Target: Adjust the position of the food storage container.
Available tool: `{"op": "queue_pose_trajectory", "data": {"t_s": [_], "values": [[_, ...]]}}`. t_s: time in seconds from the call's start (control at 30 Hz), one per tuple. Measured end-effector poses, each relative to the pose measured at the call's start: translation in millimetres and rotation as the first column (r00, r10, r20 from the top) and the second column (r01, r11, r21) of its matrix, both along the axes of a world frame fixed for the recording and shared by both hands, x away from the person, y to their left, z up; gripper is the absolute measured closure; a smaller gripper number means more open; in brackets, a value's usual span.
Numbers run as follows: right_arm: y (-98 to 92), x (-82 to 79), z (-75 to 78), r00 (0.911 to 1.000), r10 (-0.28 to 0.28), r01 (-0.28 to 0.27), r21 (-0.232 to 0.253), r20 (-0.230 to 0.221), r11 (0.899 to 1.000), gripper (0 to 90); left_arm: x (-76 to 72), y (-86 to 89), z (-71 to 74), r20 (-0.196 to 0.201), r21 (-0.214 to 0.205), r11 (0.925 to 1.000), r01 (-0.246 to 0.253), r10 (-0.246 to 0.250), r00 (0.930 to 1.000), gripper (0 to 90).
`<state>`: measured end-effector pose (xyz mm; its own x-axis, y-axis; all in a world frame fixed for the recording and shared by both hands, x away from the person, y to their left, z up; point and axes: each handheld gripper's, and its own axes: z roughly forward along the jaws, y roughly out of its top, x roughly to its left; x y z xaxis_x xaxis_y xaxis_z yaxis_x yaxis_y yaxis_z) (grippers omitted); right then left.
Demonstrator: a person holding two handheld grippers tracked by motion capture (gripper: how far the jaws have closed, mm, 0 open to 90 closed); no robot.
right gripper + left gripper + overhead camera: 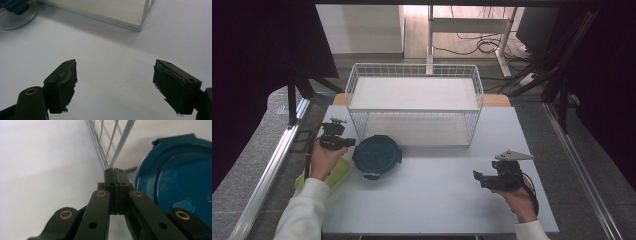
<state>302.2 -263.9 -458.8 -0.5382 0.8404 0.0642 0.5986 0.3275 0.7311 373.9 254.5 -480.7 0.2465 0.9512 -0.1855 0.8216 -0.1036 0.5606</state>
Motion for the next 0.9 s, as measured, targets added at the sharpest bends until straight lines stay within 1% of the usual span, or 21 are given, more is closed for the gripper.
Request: {"op": "queue_pose_trajectory", "data": {"t_s": [0.1, 0.13, 0.2, 0.47, 0.63, 0.7, 0.9], "values": [[0.4, 0.0, -0.4, 1.0000, 0.001, -0.001, -0.001, 0.001, 1.000, 19.4, -0.7, 0.5, -4.0, -0.015, -0.001, 0.9999, 0.010, -0.010, 0.9998, 90.0], [0.4, 0.0, -0.4, 1.0000, 0.001, -0.001, -0.001, 0.001, 1.000, 19.4, -1.0, 0.2, -4.7, -0.014, -0.009, 0.9999, 0.013, -0.013, 0.9998, 90.0], [0.7, 0.4, -0.9, 1.0000, 0.000, 0.000, -0.001, -0.002, 1.000, 19.5, -1.5, -0.6, -4.9, -0.012, 0.003, 0.9998, 0.020, -0.020, 0.9997, 90.0], [2.3, 1.3, -1.5, 1.0000, 0.003, -0.003, -0.003, -0.004, 1.000, 19.5, -2.5, -2.4, -4.2, -0.010, 0.016, 0.9994, 0.029, -0.029, 0.9995, 90.0], [3.7, 1.1, -1.3, 1.0000, 0.006, -0.006, -0.004, -0.004, 1.000, 19.5, -4.8, -5.8, -2.8, -0.013, 0.026, 0.9988, 0.043, -0.042, 0.9990, 90.0], [4.4, 1.2, -1.2, 1.0000, 0.009, -0.009, -0.003, -0.003, 1.000, 19.5, -6.0, -8.6, -1.1, -0.008, 0.032, 0.9984, 0.047, -0.046, 0.9989, 90.0], [5.2, 1.3, -1.3, 0.9999, 0.011, -0.011, -0.004, -0.004, 1.000, 19.5, -7.0, -13.8, 0.8, -0.007, 0.029, 0.9979, 0.058, -0.058, 0.9983, 90.0]]}}
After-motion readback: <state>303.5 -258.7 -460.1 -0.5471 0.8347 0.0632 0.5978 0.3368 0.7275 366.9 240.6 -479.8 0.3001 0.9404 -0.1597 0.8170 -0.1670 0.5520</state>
